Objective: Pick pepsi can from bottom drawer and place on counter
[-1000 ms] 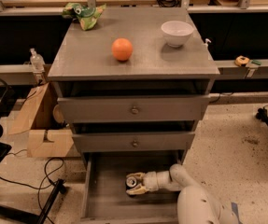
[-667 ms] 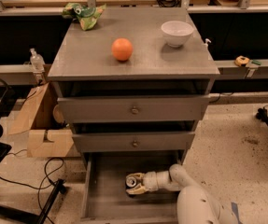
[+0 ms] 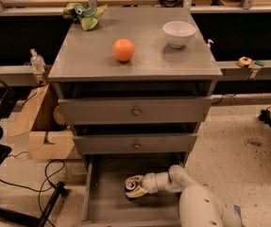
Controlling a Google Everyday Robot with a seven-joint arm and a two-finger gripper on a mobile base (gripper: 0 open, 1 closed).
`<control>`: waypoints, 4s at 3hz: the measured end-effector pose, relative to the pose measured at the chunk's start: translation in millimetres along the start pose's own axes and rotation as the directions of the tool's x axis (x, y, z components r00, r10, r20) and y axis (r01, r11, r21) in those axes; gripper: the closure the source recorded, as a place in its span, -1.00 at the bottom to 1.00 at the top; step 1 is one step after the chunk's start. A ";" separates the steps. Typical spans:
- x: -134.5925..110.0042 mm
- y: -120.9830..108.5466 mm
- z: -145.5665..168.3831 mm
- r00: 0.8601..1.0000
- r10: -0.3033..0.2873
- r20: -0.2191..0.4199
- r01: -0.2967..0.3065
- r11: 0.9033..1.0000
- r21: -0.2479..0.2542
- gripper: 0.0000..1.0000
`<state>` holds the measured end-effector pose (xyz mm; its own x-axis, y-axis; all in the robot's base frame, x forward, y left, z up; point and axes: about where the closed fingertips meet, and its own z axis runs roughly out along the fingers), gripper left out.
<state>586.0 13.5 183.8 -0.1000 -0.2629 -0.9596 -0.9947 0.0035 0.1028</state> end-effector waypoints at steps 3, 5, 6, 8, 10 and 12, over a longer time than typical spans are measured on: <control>-230.7 -43.2 -198.5 0.992 0.127 -0.003 -0.110 0.875 0.472 1.00; -300.4 28.2 -178.1 0.987 0.151 -0.059 -0.120 0.924 0.363 1.00; -300.4 28.2 -178.1 0.987 0.151 -0.059 -0.120 0.924 0.363 1.00; -462.2 63.3 -192.2 0.993 0.098 -0.067 -0.057 0.888 0.457 1.00; -651.2 67.3 -215.1 0.996 0.017 -0.090 0.036 0.829 0.558 1.00; -792.1 27.8 -220.0 0.997 -0.063 -0.049 0.080 0.766 0.638 1.00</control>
Offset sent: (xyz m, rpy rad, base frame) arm -0.0188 -0.0274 0.2804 -0.0516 0.0975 -0.3150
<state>642.8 9.6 1004.4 -0.0360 -0.3098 -0.9501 -0.7853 0.5968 -0.1648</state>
